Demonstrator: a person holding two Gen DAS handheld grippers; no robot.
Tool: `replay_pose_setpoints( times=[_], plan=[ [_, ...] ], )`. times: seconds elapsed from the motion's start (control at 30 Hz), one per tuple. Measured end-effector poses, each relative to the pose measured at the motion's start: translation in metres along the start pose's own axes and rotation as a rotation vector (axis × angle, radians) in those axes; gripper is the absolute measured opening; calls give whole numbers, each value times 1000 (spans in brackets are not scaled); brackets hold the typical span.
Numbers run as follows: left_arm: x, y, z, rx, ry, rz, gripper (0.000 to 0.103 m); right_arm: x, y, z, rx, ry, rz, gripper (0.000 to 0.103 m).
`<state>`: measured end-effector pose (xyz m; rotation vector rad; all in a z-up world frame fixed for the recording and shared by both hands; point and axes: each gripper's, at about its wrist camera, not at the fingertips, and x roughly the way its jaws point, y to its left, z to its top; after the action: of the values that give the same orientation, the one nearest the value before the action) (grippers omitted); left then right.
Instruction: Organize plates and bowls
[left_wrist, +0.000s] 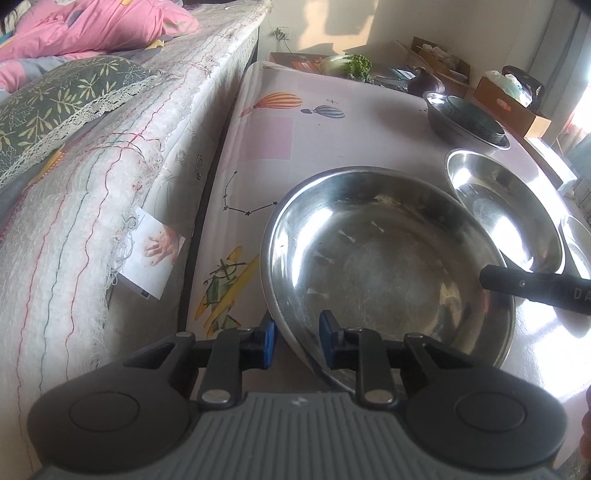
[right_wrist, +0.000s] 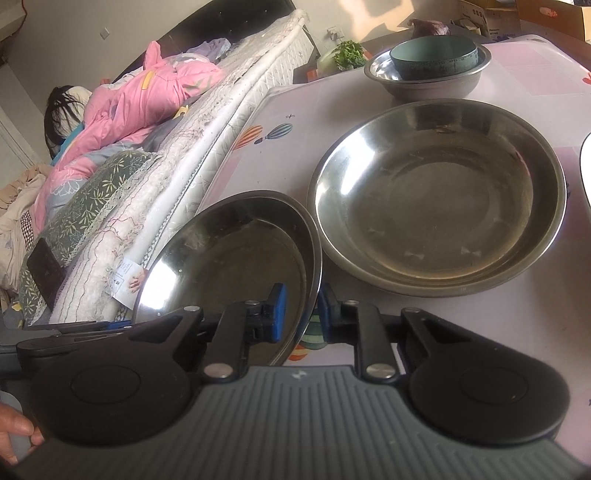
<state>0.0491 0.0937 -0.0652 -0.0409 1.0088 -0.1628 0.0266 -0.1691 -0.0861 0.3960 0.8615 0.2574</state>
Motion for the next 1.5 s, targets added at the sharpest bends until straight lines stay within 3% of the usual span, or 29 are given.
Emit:
replay_pose_setpoints(
  times=[0.33, 0.5, 0.7, 0.8, 0.93, 1.27, 1.5],
  plan=[
    [-16, 8, -23, 55, 28, -142, 26, -21, -1, -23, -35, 111, 51, 18],
    [-20, 11, -16, 48, -24, -115, 33, -27, -4, -19, -26, 65, 34, 18],
    [-5, 14, 1, 1, -60, -77, 33, -18, -9, -6, -3, 6, 5, 18],
    [5, 17, 4, -39, -34, -80, 31, -12, -11, -3, 13, -14, -2, 18],
    [5, 17, 5, -42, -29, -67, 19, -6, -9, -3, 12, -21, -9, 16],
    [-9, 21, -11, 0, 17, -102, 19, -20, -2, -17, -37, 29, -12, 16],
    [-5, 18, -4, 32, 10, -80, 24, -21, -2, -16, -52, -1, -30, 17]
  ],
)
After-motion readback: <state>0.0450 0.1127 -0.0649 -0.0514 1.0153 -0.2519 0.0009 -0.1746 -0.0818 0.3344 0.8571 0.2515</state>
